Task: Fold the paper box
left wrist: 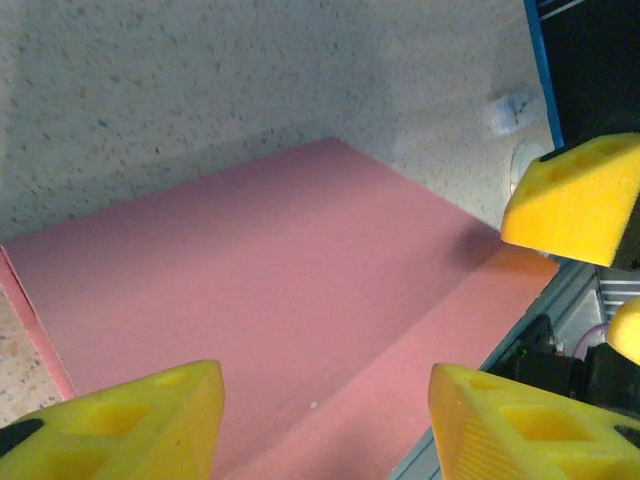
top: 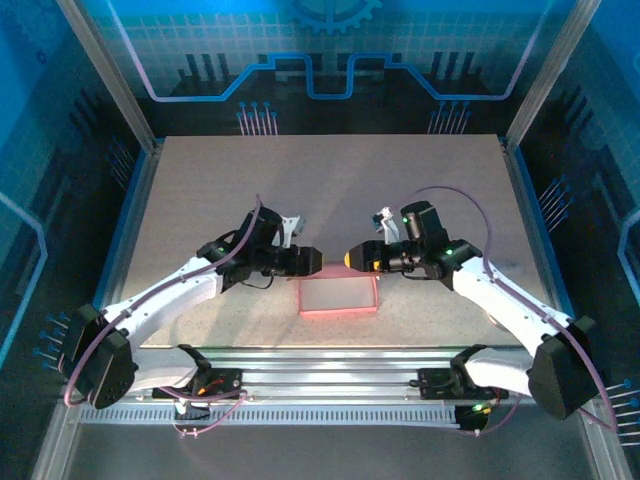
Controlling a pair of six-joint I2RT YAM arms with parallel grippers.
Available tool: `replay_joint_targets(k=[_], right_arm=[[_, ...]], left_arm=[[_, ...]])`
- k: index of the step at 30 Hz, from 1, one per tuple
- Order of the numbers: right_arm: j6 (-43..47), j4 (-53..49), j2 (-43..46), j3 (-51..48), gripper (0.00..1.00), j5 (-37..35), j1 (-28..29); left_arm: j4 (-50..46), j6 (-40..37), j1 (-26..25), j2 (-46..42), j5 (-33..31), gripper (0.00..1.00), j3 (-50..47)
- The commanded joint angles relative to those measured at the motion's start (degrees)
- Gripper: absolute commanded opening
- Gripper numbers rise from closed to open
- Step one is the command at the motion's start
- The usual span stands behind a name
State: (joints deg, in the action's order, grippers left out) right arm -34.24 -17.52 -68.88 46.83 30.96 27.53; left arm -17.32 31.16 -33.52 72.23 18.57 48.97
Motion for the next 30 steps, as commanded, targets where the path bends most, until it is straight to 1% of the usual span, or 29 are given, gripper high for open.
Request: replay_joint_targets(k=[1, 8, 13, 22, 30], right_arm=[[-0.1, -0.5, -1.2, -2.2, 0.64, 3.1, -0.1], [-0.7, 1.5, -3.2, -6.0, 0.64, 2.4, 0.4], [-1.2, 3.5, -4.9, -7.8, 0.64, 1.8, 1.2], [-1.4, 6.2, -8.7, -9.6, 0.63, 0.5, 2.8], [-1.3, 7.8, -11.6, -10.8, 0.63, -1.0, 3.5]], left_arm=[[1.5, 0.2, 0.3, 1.0, 3.6, 0.57, -2.7], [6.7, 3.6, 0.0, 1.6, 5.7, 0.57, -8.2], [9.4, 5.1, -1.1, 3.2, 5.5, 0.56, -10.5], [11.3, 6.4, -3.2, 6.6, 4.0, 0.56, -11.4], [10.3, 6.1, -4.2, 7.8, 2.1, 0.56, -11.8]])
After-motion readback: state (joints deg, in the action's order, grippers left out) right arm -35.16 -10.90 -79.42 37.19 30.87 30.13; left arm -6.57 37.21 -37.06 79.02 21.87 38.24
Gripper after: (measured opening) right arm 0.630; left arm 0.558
